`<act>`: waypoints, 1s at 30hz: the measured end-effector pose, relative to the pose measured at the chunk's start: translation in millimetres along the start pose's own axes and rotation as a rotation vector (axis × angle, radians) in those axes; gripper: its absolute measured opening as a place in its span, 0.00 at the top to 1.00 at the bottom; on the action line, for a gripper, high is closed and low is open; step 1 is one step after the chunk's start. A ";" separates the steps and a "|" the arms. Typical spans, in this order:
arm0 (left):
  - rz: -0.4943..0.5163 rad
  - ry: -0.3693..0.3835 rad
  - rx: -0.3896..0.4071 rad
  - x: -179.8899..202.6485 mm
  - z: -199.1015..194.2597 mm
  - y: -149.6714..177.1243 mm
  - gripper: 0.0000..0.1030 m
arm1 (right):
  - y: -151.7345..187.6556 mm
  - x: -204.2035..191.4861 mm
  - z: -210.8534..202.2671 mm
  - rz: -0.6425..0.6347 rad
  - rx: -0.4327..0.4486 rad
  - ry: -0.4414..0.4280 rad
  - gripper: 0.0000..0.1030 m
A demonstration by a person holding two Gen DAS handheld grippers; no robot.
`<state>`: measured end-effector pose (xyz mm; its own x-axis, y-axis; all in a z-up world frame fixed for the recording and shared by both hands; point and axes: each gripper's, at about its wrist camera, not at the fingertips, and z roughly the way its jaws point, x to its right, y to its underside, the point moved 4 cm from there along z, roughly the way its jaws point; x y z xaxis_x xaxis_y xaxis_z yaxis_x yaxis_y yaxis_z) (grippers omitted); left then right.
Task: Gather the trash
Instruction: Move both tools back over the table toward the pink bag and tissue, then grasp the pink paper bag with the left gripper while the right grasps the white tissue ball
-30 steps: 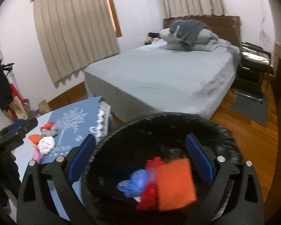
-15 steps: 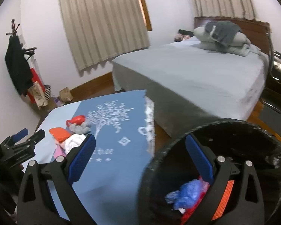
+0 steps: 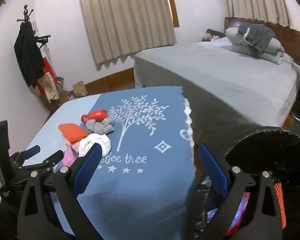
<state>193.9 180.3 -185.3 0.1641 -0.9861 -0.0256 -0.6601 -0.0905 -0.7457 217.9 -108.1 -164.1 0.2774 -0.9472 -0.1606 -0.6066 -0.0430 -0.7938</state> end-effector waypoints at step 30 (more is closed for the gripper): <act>-0.091 0.164 -0.092 -16.4 13.9 12.1 0.92 | 18.2 -28.9 38.6 -0.049 -0.103 -0.031 0.08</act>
<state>193.4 197.2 -203.2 0.1093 -0.9821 0.1535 -0.7132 -0.1850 -0.6761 227.6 -69.2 -196.6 0.3307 -0.9329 -0.1425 -0.6643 -0.1228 -0.7373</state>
